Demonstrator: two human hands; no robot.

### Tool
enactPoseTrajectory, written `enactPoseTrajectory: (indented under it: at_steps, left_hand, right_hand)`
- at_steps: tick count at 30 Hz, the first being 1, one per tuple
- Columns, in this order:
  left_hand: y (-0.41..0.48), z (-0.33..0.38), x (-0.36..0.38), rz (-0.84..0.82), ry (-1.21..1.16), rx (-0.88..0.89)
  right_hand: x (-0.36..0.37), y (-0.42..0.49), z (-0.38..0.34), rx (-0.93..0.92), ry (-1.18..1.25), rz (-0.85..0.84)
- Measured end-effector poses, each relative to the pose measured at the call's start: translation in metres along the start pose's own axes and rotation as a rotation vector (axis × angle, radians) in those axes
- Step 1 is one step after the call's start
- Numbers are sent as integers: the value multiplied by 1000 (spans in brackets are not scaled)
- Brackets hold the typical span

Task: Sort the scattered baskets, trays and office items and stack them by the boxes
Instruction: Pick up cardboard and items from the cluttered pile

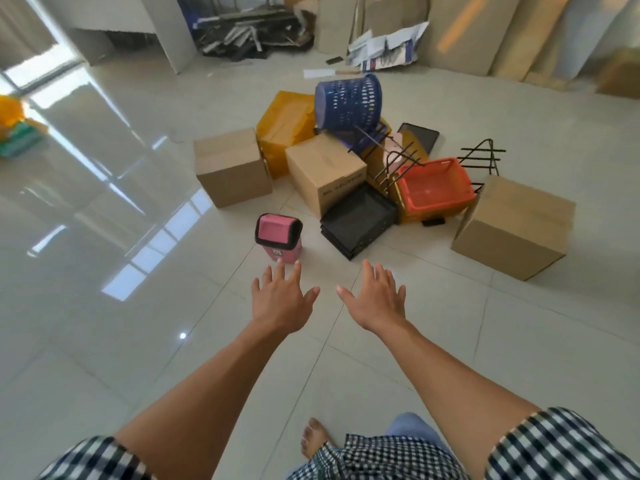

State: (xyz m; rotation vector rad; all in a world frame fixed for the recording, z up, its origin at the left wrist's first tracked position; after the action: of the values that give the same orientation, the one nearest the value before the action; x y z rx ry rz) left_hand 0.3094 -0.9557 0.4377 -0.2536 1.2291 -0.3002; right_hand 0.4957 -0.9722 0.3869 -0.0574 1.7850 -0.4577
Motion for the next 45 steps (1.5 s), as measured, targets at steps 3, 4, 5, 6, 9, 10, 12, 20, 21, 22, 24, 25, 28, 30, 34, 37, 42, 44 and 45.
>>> enactPoseTrajectory:
  at_steps: [3, 4, 5, 6, 9, 10, 12, 20, 21, 22, 24, 25, 28, 30, 34, 37, 42, 44, 45]
  left_hand:
    - [35, 15, -11, -10, 20, 66]
    - [47, 23, -14, -17, 25, 92]
    - [59, 32, -15, -24, 35, 116]
    - [70, 43, -16, -31, 43, 137]
    - [102, 83, -14, -42, 70, 182]
    - [111, 98, -11, -44, 84, 204]
    - [130, 130, -3, -63, 104, 246]
    - [208, 274, 53, -184, 159, 326]
    - [214, 286, 57, -188, 166, 331]
    - [223, 308, 64, -199, 169, 343]
    - [238, 348, 77, -222, 174, 369]
    - [244, 367, 82, -236, 172, 386]
    - [260, 422, 92, -255, 184, 448]
    - [273, 456, 98, -266, 191, 486]
    - [301, 523, 110, -287, 213, 568]
    - [325, 569, 119, -320, 215, 610]
    - [371, 639, 130, -367, 220, 670]
    - [387, 661, 132, -371, 231, 688]
    - [395, 673, 133, -373, 238, 700]
  right_hand:
    - [-15, 24, 6, 58, 28, 19]
    - [-20, 32, 10, 76, 37, 19]
    - [-25, 40, 16, 91, 46, 21]
    - [-30, 47, 23, 106, 58, 26]
    - [-45, 71, 54, 163, 85, 42]
    - [-50, 79, 66, 183, 92, 45]
    - [-58, 95, 95, 226, 112, 41]
    - [-87, 151, 238, 369, 157, 7]
    - [-90, 156, 251, 377, 149, -7]
    - [-95, 162, 274, 397, 147, -12]
    - [-106, 174, 317, 451, 146, -9]
    - [-112, 179, 337, 476, 148, -4]
    - [-131, 194, 384, 536, 154, 24]
    - [-144, 204, 409, 572, 168, 42]
    - [-167, 226, 453, 625, 166, 90]
    - [-180, 248, 485, 678, 183, 91]
    - [-198, 285, 535, 771, 225, 79]
    - [-202, 299, 550, 809, 256, 69]
    - [-206, 307, 558, 827, 266, 73]
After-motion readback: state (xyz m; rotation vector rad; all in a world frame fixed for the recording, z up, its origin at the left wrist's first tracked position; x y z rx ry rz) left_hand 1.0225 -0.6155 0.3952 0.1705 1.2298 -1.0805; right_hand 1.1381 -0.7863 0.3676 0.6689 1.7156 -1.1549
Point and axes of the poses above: each hand's wrist, its own y-axis towards the middle knuckle, its own x-axis out of the palm, z = x × y, the point moved 5 cm from there along y, towards the middle knuckle, and after that the axes turned 14 degrees about -y, right-handed, at the moved point
